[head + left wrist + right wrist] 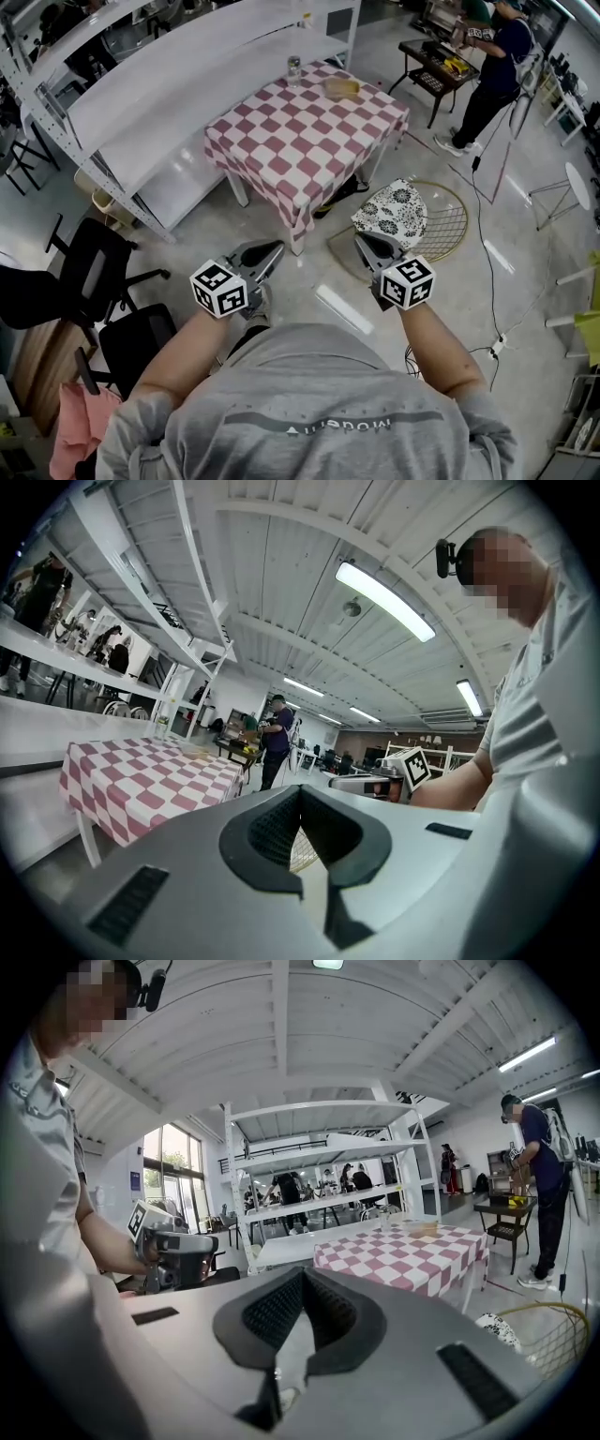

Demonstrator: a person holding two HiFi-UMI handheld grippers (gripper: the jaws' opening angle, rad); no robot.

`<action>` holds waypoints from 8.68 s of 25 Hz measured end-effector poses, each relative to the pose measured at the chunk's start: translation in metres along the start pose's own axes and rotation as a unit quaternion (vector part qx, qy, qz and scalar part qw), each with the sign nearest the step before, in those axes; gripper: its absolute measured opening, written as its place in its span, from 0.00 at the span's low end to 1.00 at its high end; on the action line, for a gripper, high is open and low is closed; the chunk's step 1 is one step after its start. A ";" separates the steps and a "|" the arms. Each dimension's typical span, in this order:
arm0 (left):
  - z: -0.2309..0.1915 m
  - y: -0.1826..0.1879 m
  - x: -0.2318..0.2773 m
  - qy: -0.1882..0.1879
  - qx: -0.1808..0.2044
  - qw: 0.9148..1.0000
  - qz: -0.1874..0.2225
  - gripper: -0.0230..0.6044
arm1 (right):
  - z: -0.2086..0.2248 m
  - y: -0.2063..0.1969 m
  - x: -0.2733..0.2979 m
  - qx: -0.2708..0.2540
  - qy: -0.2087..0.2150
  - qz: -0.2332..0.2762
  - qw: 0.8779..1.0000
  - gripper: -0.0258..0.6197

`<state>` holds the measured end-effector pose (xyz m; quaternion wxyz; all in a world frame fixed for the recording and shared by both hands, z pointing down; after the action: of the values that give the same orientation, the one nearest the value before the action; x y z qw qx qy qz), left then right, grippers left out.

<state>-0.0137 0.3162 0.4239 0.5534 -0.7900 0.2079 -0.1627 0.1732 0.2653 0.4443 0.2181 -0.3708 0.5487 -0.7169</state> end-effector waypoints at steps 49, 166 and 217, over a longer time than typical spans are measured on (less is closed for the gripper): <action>-0.397 0.123 0.148 -0.055 -0.005 0.997 -0.057 0.06 | 0.201 0.115 0.363 0.044 -0.046 0.004 0.998 0.08; -0.609 0.246 0.334 -0.035 -0.012 0.998 -0.043 0.10 | 0.357 0.191 0.491 0.046 -0.155 -0.006 0.987 0.08; -0.483 0.068 0.220 0.008 0.121 0.984 -0.130 0.10 | 0.240 0.076 0.445 0.004 -0.049 -0.073 0.996 0.08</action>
<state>-0.0701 -0.2055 0.5270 0.6173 -0.7363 0.0870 -0.2632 0.0707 -0.2276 0.5318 0.1930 -0.4434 0.5063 -0.7140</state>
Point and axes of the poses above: the fingertips, and each gripper's own axes: x forward along the fingers, z to its right, y out of its top, the point moved 2 cm from there along -x, backward along the fingers, and after that the axes turned 11 degrees about -y, right-handed, at the moved point
